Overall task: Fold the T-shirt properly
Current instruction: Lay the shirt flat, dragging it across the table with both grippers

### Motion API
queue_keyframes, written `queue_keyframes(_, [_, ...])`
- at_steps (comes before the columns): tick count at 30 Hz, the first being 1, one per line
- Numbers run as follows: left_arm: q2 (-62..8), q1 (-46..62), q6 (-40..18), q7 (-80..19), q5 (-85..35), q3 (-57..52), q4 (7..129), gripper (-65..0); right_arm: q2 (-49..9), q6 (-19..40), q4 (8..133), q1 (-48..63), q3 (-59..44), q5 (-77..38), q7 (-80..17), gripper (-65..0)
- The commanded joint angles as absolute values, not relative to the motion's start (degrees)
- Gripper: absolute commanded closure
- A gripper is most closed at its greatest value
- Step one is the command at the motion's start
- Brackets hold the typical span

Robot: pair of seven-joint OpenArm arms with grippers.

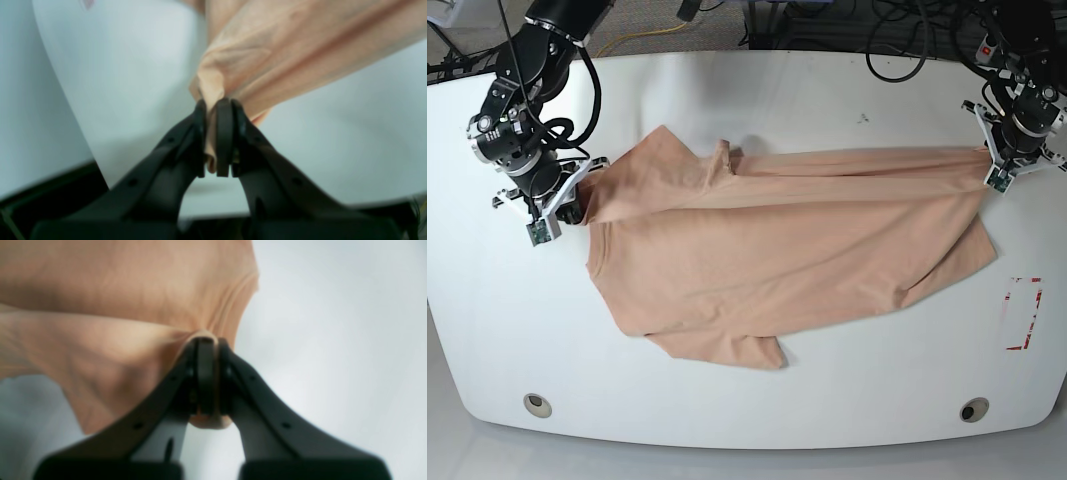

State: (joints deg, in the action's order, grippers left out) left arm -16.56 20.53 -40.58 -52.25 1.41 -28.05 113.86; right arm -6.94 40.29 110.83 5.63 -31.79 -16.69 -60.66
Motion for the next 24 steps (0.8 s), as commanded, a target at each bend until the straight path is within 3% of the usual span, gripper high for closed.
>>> queue_keyframes(1, [-17.1,22.11,-40.0,-50.95,2.68,-28.79,114.77,-0.4,-6.99,40.0,112.13,6.29,-32.31,-16.57,-59.65,0.0])
queue_keyframes(9, [-15.25,29.67,-40.0,-43.3,2.95,-29.05,114.68,-0.4,-6.73,40.0,112.22,12.35,-32.31,-16.75,-59.65,0.0])
queue_keyframes(17, [-14.99,30.55,-40.0,-42.77,2.68,-29.05,114.68,-0.4,-6.73,40.0,112.22,17.36,-32.66,-25.8,-59.65,0.0])
queue_keyframes(24, [-14.99,30.55,-40.0,-42.77,2.68,-28.7,114.68,-1.1,-6.81,40.0,111.96,19.47,-34.59,-26.24,-59.65,0.0])
